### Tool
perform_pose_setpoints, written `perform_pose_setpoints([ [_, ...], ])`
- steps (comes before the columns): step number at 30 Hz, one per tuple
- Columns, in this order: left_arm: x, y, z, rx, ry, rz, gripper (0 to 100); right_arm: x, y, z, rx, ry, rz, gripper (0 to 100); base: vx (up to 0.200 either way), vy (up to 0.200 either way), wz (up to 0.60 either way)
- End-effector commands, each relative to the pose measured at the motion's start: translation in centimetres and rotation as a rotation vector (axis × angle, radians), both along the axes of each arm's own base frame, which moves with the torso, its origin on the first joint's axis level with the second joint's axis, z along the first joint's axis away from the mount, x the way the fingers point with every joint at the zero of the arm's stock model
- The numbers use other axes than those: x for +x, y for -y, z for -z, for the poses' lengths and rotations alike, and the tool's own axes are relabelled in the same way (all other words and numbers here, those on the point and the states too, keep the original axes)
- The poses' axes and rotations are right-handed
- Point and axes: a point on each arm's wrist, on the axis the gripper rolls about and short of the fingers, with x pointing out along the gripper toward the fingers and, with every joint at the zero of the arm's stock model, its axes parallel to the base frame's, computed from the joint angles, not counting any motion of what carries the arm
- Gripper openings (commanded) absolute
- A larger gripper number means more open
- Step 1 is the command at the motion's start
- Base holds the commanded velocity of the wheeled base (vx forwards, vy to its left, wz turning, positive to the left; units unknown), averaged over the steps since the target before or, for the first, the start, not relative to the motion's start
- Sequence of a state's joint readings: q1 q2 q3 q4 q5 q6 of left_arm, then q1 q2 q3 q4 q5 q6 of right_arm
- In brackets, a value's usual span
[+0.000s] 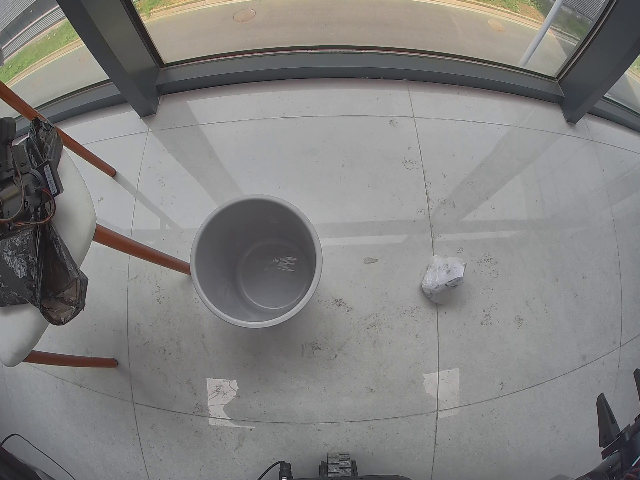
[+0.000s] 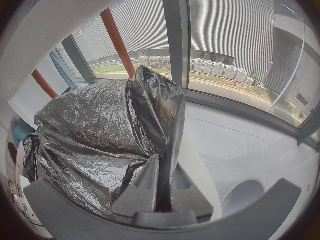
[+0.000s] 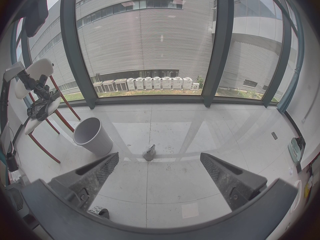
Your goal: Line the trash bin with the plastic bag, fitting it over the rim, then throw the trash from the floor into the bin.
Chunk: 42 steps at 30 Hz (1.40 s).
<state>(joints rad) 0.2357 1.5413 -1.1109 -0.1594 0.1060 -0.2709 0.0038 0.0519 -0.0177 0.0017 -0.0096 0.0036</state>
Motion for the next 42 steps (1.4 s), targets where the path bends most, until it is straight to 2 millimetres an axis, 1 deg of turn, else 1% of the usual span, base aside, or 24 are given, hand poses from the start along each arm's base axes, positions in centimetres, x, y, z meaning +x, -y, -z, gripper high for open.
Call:
perform_pose_setpoints([
  [1, -1.8, 0.5, -0.4, -0.081, 0.036, 0.04, 0, 0.1, 0.0, 0.5, 0.001, -0.016, 0.005, 100, 0.0, 0.0, 0.0],
  [5, -4.1, 0.1, -0.8, -0.278, 0.108, 0.14, 0, 0.1, 0.0, 0.5, 0.001, -0.016, 0.007, 100, 0.0, 0.0, 0.0],
  [6, -4.1, 0.1, -0.8, -0.278, 0.108, 0.14, 0, 0.1, 0.0, 0.5, 0.001, -0.016, 0.007, 100, 0.0, 0.0, 0.0],
  [7, -5.4, -0.2, -1.3, -0.394, 0.145, 0.199, 0, 0.1, 0.0, 0.5, 0.001, -0.015, 0.008, 100, 0.0, 0.0, 0.0],
  [8, -5.7, -0.4, -1.4, -0.429, 0.153, 0.214, 0, 0.1, 0.0, 0.5, 0.001, -0.015, 0.008, 100, 0.0, 0.0, 0.0],
  [9, -6.3, -0.9, -1.7, -0.512, 0.17, 0.272, 0, 0.1, 0.0, 0.5, 0.001, -0.015, 0.01, 100, 0.0, 0.0, 0.0],
  [11, -7.2, -1.8, -2.0, -0.621, 0.186, 0.353, 0, 0.1, 0.0, 0.5, 0.001, -0.015, 0.013, 100, 0.0, 0.0, 0.0],
  [13, -8.2, -2.8, -2.4, -0.718, 0.202, 0.438, 0, 0.1, 0.0, 0.5, 0.001, -0.015, 0.014, 100, 0.0, 0.0, 0.0],
  [14, -8.3, -2.8, -2.5, -0.725, 0.205, 0.444, 0, 0.1, 0.0, 0.5, 0.001, -0.015, 0.014, 100, 0.0, 0.0, 0.0],
  [15, -9.2, -3.7, -2.8, -0.828, 0.201, 0.537, 0, 0.1, 0.0, 0.5, 0.001, -0.015, 0.014, 100, 0.0, 0.0, 0.0],
  [16, -9.7, -4.2, -2.8, -0.871, 0.195, 0.583, 0, 0.1, 0.0, 0.5, 0.001, -0.016, 0.014, 100, 0.0, 0.0, 0.0],
  [19, -10.1, -4.4, -2.7, -0.925, 0.173, 0.691, 0, 0.1, 0.0, 0.5, 0.001, -0.018, 0.014, 100, 0.0, 0.0, 0.0],
  [21, -10.1, -4.1, -2.3, -0.931, 0.18, 0.709, 0, 0.1, 0.0, 0.5, 0.001, -0.019, 0.016, 100, 0.0, 0.0, 0.0],
  [23, -9.8, -3.5, -1.9, -0.952, 0.171, 0.739, 0, 0.1, 0.0, 0.5, 0.001, -0.021, 0.017, 100, 0.0, 0.0, 0.0],
  [24, -9.5, -2.9, -1.7, -0.966, 0.162, 0.771, 0, 0.2, 0.0, 0.5, 0.001, -0.024, 0.017, 100, 0.0, 0.0, 0.0],
  [26, -9.5, -1.7, -2.3, -0.99, 0.154, 0.825, 0, 0.2, 0.0, 0.5, 0.001, -0.025, 0.019, 100, 0.0, 0.0, 0.0],
  [27, -9.6, -1.6, -2.3, -0.991, 0.154, 0.828, 0, 0.2, 0.0, 0.5, 0.001, -0.025, 0.019, 100, 0.0, 0.0, 0.0],
  [31, -9.4, -0.2, -3.3, -1.081, 0.133, 0.896, 0, 0.1, 0.0, 0.5, 0.007, -0.016, 0.018, 100, 0.0, 0.0, 0.0],
  [32, -9.4, -0.2, -3.3, -1.081, 0.133, 0.896, 0, 0.1, 0.0, 0.5, 0.007, -0.016, 0.018, 100, 0.0, 0.0, 0.0],
  [33, -9.3, 0.9, -3.7, -1.127, 0.105, 0.944, 0, 0.1, 0.0, 0.5, 0.009, -0.015, 0.018, 100, 0.0, 0.0, 0.0],
  [36, -9.4, 3.1, -4.0, -1.182, 0.042, 1.039, 0, 0.1, 0.0, 0.5, 0.009, -0.015, 0.016, 100, 0.0, 0.0, 0.0],
  [37, -9.4, 3.1, -4.0, -1.182, 0.042, 1.039, 0, 0.1, 0.0, 0.5, 0.009, -0.015, 0.016, 100, 0.0, 0.0, 0.0],
  [39, -9.7, 5.3, -4.0, -1.179, -0.01, 1.16, 0, 0.1, 0.0, 0.5, 0.01, -0.015, 0.016, 100, 0.0, 0.0, 0.0],
  [42, -9.8, 7.0, -3.8, -1.172, -0.052, 1.256, 0, 0.1, 0.0, 0.5, 0.01, -0.015, 0.016, 100, 0.0, 0.0, 0.0],
])
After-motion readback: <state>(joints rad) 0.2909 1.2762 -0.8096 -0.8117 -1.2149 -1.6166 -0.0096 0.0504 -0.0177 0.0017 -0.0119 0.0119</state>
